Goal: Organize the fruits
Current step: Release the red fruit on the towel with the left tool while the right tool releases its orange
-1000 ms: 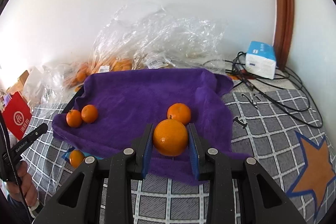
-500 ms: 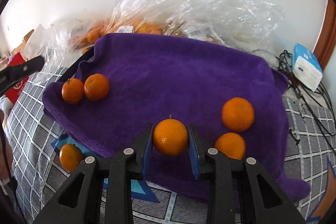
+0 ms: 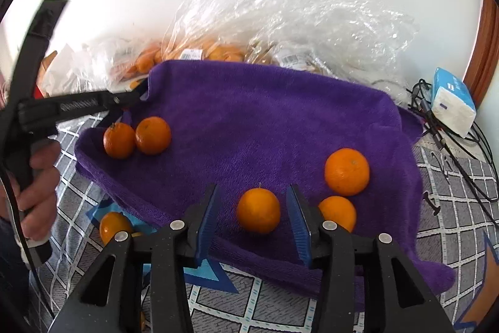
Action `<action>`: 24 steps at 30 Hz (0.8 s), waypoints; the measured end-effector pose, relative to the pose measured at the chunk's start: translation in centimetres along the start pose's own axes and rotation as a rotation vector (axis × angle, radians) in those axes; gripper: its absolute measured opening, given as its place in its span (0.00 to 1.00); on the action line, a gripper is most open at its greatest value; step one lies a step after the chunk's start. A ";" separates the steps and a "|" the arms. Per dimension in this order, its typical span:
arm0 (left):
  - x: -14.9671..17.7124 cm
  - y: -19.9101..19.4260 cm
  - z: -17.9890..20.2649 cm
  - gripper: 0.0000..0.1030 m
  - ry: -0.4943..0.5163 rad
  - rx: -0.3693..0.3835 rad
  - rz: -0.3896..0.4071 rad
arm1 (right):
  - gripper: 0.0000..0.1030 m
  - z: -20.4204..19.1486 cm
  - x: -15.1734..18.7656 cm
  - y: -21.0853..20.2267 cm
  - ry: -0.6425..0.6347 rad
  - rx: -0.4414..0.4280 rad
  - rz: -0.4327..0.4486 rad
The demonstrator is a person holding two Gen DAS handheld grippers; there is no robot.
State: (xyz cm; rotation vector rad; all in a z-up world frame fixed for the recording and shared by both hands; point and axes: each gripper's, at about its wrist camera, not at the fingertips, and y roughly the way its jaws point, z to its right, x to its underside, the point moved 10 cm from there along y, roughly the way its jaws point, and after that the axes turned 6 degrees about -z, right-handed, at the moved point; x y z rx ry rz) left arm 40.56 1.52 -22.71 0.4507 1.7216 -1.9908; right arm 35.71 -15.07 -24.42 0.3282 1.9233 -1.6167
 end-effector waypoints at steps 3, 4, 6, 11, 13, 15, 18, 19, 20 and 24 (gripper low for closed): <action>0.5 0.9 0.1 0.21 0.000 0.004 -0.034 | 0.46 0.2 -0.5 -1.1 -0.003 0.013 0.029; 0.6 1.1 0.1 0.21 -0.002 0.007 -0.041 | 0.47 0.3 -0.6 -1.5 -0.003 0.020 0.038; 0.9 1.3 0.2 0.21 -0.007 0.018 -0.052 | 0.47 0.4 -0.6 -2.1 0.005 0.020 0.045; 0.7 1.1 0.3 0.24 -0.005 0.049 -0.061 | 0.47 0.1 0.0 -2.7 -0.001 0.035 0.034; 0.4 0.3 -0.1 0.33 -0.022 0.034 -0.048 | 0.47 -0.3 0.7 -3.0 0.001 0.035 0.023; 0.3 -0.9 -0.3 0.38 -0.032 0.046 -0.029 | 0.47 -0.7 1.4 -3.4 0.008 0.029 0.014; 0.4 -3.4 -1.0 0.48 -0.040 0.053 0.026 | 0.47 -2.0 2.3 -4.4 -0.003 0.011 0.006; 0.6 -4.2 -1.4 0.50 -0.043 0.050 0.047 | 0.47 -2.6 2.5 -4.8 -0.008 0.004 0.010; 0.9 -5.0 -1.8 0.52 -0.048 0.045 0.062 | 0.47 -3.2 2.9 -5.1 -0.012 -0.006 0.009; 3.2 -6.9 -3.7 0.52 -0.079 0.044 0.061 | 0.47 -5.7 5.1 -5.3 -0.005 -0.062 -0.016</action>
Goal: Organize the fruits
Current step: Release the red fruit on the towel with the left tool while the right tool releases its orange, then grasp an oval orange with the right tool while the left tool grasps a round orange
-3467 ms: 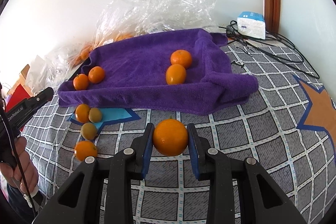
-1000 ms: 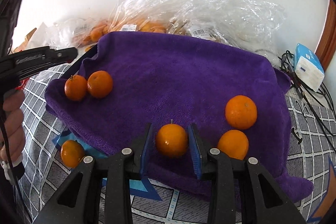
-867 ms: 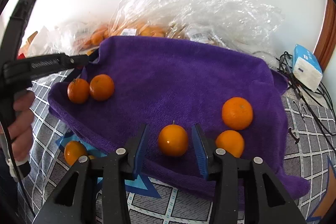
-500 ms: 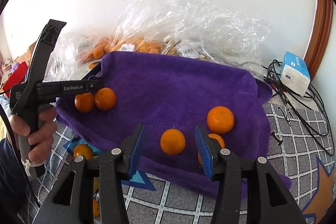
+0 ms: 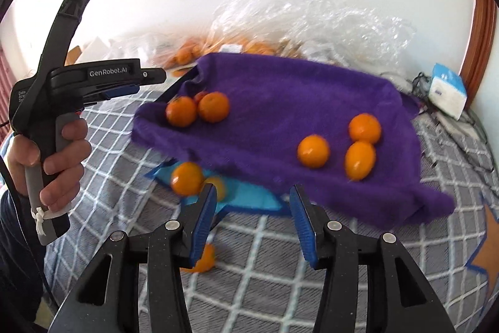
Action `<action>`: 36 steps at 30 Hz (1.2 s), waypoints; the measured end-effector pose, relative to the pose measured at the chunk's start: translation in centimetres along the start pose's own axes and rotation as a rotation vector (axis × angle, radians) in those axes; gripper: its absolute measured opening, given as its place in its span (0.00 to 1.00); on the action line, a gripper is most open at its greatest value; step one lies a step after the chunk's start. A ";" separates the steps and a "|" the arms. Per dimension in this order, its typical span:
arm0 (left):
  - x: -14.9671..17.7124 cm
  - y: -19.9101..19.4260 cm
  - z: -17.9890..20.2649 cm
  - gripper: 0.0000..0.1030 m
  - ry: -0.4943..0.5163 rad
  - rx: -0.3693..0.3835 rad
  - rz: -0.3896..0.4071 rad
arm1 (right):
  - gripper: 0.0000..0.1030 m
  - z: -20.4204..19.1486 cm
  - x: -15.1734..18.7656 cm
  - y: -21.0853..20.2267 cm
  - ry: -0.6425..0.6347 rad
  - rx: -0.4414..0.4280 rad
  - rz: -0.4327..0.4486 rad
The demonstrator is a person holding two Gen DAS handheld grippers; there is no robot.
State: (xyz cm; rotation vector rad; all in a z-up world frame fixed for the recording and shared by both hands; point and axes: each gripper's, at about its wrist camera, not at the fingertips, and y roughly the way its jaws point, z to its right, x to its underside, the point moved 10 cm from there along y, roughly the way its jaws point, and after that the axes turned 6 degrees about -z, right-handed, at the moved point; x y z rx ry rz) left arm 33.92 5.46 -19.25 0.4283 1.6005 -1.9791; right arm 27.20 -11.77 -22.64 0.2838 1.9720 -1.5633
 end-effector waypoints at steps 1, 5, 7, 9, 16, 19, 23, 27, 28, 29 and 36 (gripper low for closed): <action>0.7 -0.4 -0.6 0.52 -0.012 0.006 -0.004 | 0.47 -0.6 0.7 0.2 0.003 -0.015 -0.013; 3.8 -2.2 -2.6 0.52 -0.035 0.011 -0.016 | 0.47 -2.8 3.3 1.1 0.000 -0.060 -0.059; 5.1 -2.7 -3.4 0.52 -0.047 0.013 -0.014 | 0.47 -3.5 4.1 1.4 -0.005 -0.056 -0.067; 6.5 -3.0 -4.2 0.52 -0.055 0.009 -0.019 | 0.47 -4.0 4.8 1.8 -0.006 -0.047 -0.075; 10.5 -2.0 -5.6 0.52 -0.070 -0.017 -0.070 | 0.38 -4.2 5.5 2.7 -0.012 -0.006 -0.051; 11.6 -2.5 -5.6 0.52 -0.040 -0.051 -0.046 | 0.38 -3.8 5.5 1.8 -0.018 0.003 -0.010; 12.7 -3.1 -5.6 0.53 -0.036 -0.059 -0.027 | 0.38 -1.8 5.7 0.2 0.013 0.029 0.029; 13.3 -3.4 -5.2 0.62 -0.026 -0.073 -0.021 | 0.38 0.5 6.1 -1.1 0.029 0.080 0.046; 13.5 -3.5 -5.2 0.63 -0.024 -0.070 -0.023 | 0.38 1.1 6.2 -1.4 0.037 0.091 0.049; 13.5 -3.5 -5.1 0.64 -0.022 -0.070 -0.024 | 0.38 1.8 6.3 -1.7 0.048 0.100 0.052; 13.8 -3.6 -5.2 0.64 -0.044 -0.092 -0.026 | 0.38 5.1 7.4 -2.5 0.119 0.130 0.042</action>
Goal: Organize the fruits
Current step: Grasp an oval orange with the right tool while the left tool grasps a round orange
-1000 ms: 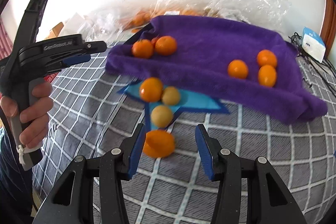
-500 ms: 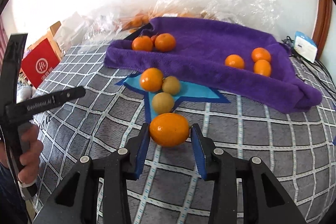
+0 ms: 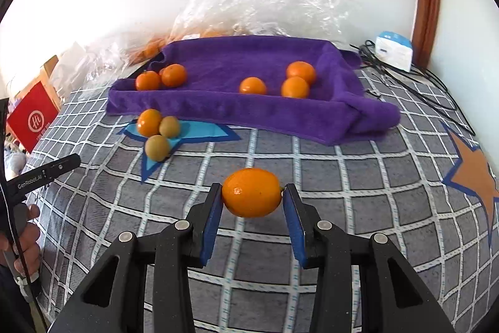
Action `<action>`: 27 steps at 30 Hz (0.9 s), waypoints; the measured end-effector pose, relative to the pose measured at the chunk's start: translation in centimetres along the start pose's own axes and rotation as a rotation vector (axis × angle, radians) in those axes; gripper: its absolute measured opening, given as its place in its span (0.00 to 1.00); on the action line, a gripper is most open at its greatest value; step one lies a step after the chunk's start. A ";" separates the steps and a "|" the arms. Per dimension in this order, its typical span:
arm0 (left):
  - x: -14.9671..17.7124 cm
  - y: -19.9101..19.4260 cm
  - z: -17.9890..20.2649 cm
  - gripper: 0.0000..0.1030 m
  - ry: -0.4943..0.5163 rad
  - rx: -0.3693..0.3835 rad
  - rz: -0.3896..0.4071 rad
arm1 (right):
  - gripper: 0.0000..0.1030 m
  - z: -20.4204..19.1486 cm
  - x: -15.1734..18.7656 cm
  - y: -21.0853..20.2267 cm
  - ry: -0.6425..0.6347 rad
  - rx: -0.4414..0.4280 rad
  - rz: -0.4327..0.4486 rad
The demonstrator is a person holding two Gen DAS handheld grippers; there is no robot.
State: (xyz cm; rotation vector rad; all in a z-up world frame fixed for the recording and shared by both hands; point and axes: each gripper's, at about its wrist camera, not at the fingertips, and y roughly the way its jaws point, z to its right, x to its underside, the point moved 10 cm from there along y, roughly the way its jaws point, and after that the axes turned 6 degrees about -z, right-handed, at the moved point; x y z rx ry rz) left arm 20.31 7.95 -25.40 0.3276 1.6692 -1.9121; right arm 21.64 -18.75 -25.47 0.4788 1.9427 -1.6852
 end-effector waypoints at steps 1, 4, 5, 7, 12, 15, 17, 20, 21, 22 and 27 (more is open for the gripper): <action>0.1 0.0 0.0 0.64 0.001 -0.005 -0.001 | 0.38 0.4 0.1 0.1 0.010 0.004 -0.005; 0.4 -0.1 0.3 0.64 0.012 -0.021 -0.012 | 0.38 1.4 0.3 0.2 0.037 0.000 -0.011; 0.4 -0.1 0.8 0.64 0.017 -0.002 -0.022 | 0.38 1.8 0.4 0.2 0.040 0.009 -0.010; 0.4 0.0 1.8 0.64 0.024 0.039 -0.046 | 0.38 2.4 0.5 0.3 0.041 0.025 -0.009; -0.9 0.4 5.3 0.63 0.044 0.114 -0.046 | 0.38 4.3 0.4 0.6 0.066 0.031 0.000; -1.9 0.8 8.1 0.62 0.078 0.148 -0.033 | 0.38 5.4 0.1 1.0 0.105 0.014 -0.003; -2.6 1.1 9.8 0.62 0.097 0.165 -0.023 | 0.38 5.9 -0.1 1.1 0.131 -0.003 0.003; -3.5 2.0 11.9 0.54 0.122 0.169 -0.014 | 0.38 6.0 0.0 1.3 0.142 -0.018 0.006; -3.6 2.3 12.4 0.50 0.120 0.165 -0.016 | 0.38 5.9 0.0 1.3 0.145 -0.023 0.005; -3.6 2.6 12.7 0.48 0.116 0.168 -0.019 | 0.38 5.9 0.0 1.2 0.146 -0.027 0.010; -3.8 4.6 13.5 0.36 0.087 0.181 -0.053 | 0.38 5.2 0.1 1.3 0.101 0.006 0.012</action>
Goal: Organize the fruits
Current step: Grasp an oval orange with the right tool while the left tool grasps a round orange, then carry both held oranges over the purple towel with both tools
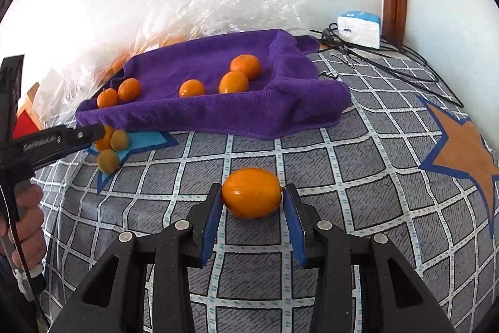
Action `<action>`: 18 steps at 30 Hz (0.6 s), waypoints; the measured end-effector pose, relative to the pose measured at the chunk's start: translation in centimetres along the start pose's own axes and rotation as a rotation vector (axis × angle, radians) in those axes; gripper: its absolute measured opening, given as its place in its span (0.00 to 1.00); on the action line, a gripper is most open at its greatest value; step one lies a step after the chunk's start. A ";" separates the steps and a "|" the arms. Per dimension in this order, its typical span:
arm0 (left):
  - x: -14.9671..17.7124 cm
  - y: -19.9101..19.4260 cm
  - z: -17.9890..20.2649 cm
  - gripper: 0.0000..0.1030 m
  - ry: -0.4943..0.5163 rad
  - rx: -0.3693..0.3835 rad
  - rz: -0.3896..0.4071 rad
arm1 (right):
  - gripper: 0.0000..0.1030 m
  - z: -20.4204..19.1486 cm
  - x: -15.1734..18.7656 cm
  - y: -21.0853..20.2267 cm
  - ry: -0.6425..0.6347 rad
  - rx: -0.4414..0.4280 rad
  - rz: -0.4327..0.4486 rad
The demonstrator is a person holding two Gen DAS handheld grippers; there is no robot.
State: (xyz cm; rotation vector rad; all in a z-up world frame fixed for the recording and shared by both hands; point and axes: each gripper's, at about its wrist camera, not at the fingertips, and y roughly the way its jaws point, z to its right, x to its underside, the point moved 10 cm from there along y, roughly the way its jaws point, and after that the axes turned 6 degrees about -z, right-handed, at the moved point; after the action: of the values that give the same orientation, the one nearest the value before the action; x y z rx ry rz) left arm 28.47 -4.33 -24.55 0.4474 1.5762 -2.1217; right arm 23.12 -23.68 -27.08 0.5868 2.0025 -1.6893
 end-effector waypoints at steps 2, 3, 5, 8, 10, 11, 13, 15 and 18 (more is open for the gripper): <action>0.0 0.5 -0.1 0.31 0.005 0.006 -0.009 | 0.38 -0.5 0.1 0.1 -0.022 -0.014 -0.005; -0.1 0.5 -0.2 0.31 0.010 0.009 -0.004 | 0.38 -0.6 0.1 0.2 -0.027 -0.016 -0.011; -0.3 0.1 -0.6 0.31 0.014 -0.009 -0.005 | 0.38 -0.5 0.2 0.3 -0.026 -0.019 -0.018; -0.4 -1.7 -1.9 0.31 0.012 -0.055 0.030 | 0.38 -0.4 0.2 0.3 -0.019 -0.022 -0.017; -0.1 -2.6 -3.1 0.31 0.047 -0.128 0.028 | 0.38 -0.4 0.2 0.3 -0.018 -0.022 -0.019; 0.3 -2.9 -3.8 0.31 0.061 -0.148 0.025 | 0.38 -0.4 0.2 0.4 -0.019 -0.020 -0.022; 1.0 -3.0 -5.1 0.31 0.060 -0.160 0.010 | 0.38 -0.4 0.2 0.4 -0.024 -0.015 -0.025; 1.5 -2.8 -6.1 0.32 0.036 -0.149 0.005 | 0.38 -0.6 0.2 0.5 -0.031 -0.013 -0.029; 1.6 -2.5 -6.4 0.33 0.014 -0.111 0.013 | 0.38 -0.6 0.3 0.6 -0.033 -0.012 -0.034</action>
State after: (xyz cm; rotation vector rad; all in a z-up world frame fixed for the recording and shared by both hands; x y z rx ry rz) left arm 25.71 2.10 -25.19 0.4355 1.6840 -2.0135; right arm 23.22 -22.95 -27.62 0.5204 2.0090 -1.6944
